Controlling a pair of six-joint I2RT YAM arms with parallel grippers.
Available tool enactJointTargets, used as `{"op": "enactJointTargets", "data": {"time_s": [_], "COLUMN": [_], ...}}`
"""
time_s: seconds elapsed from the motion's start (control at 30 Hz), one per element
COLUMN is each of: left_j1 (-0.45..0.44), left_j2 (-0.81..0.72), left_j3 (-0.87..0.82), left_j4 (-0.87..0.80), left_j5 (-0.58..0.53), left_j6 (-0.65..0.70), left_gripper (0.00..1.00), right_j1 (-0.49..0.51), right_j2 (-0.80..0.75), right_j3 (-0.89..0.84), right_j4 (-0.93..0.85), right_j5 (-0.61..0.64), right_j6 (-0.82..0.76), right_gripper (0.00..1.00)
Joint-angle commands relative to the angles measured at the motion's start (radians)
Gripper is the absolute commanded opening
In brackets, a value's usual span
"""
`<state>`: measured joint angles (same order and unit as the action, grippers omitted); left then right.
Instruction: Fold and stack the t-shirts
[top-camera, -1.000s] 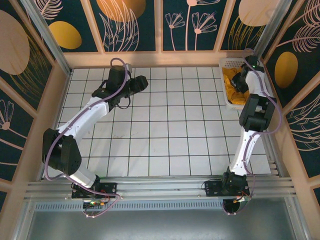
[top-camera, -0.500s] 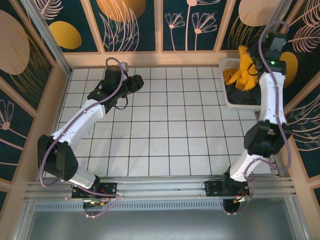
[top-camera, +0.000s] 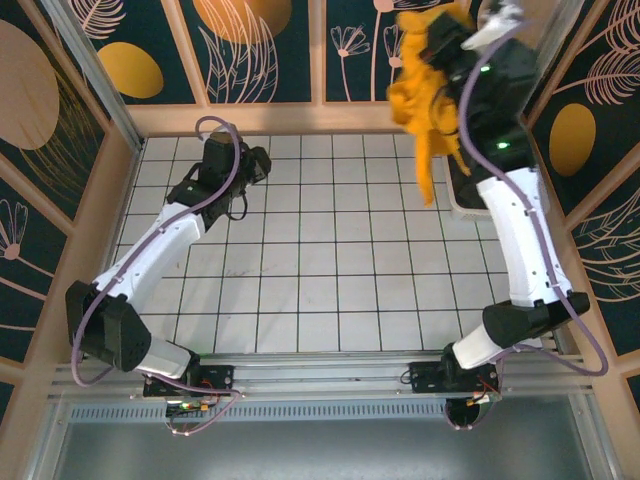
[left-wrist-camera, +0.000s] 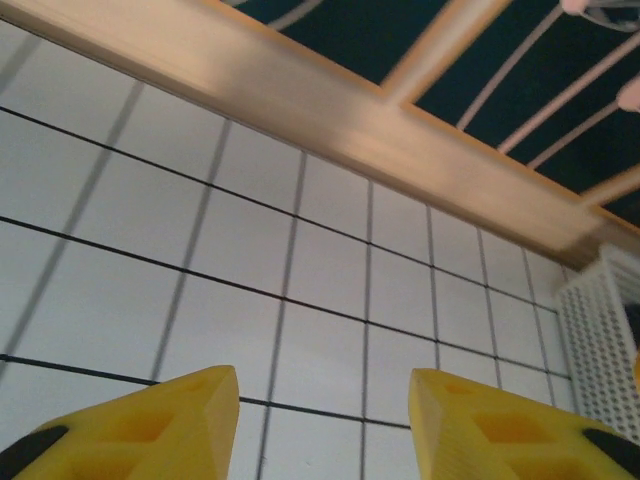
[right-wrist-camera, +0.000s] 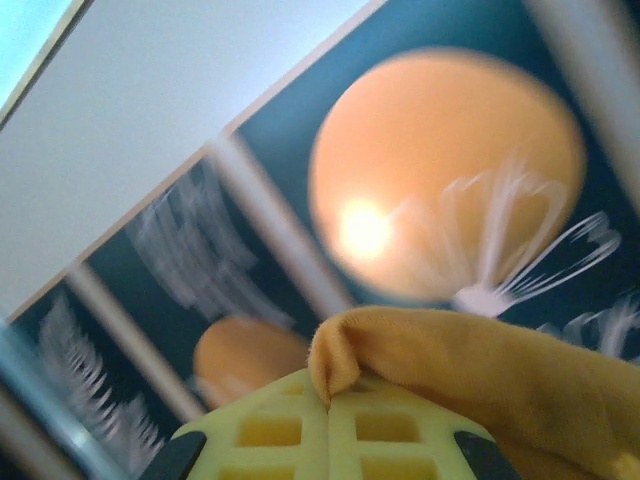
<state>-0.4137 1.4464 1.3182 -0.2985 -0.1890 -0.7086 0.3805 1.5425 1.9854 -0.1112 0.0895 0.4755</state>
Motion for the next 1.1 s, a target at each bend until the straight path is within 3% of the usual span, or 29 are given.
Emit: {"op": "enactJointTargets", "data": {"time_s": [0.0,0.07,0.13,0.17,0.23,0.3,0.4,0.6,0.8,1.07], "left_j1": [-0.001,-0.002,-0.001,0.0,0.0,0.0,-0.001,0.0,-0.001,0.001], "left_j2": [-0.089,-0.134,-0.176,-0.198,-0.228,-0.24,-0.236,-0.209,-0.135,0.004], "left_j3": [0.019,0.019,0.011,0.001,-0.02,-0.035,-0.072,-0.197,-0.332,-0.403], "left_j4": [-0.07,-0.091,-0.107,-0.111,-0.122,-0.154,-0.212,-0.306,-0.239,-0.2], "left_j5": [-0.219,-0.303,-0.358,-0.372,-0.372,-0.339,-0.249,-0.083,0.116,0.168], "left_j6": [0.008,0.012,0.017,0.023,0.034,0.039,0.021,-0.098,-0.246,-0.411], "left_gripper": [0.52,0.57,0.61,0.62,0.63,0.65,0.66,0.67,0.7,0.82], "right_j1": [0.188,0.271,0.318,0.342,0.376,0.388,0.364,0.22,0.06,-0.02], "right_j2": [0.067,0.164,0.287,0.363,0.484,0.515,0.437,0.27,0.114,0.014], "right_j3": [-0.097,-0.114,-0.074,-0.019,0.112,0.135,-0.029,-0.398,-0.726,-0.919], "right_j4": [0.026,-0.034,-0.105,-0.174,-0.342,-0.392,-0.308,-0.243,-0.313,-0.362], "right_j5": [0.07,0.009,-0.169,-0.236,-0.259,-0.255,-0.238,-0.205,-0.139,-0.108], "right_j6": [0.006,0.049,0.07,0.069,0.047,0.025,0.035,0.167,0.29,0.279], "right_gripper": [0.0,0.05,0.44,0.54,0.6,0.62,0.65,0.61,0.59,0.6]}}
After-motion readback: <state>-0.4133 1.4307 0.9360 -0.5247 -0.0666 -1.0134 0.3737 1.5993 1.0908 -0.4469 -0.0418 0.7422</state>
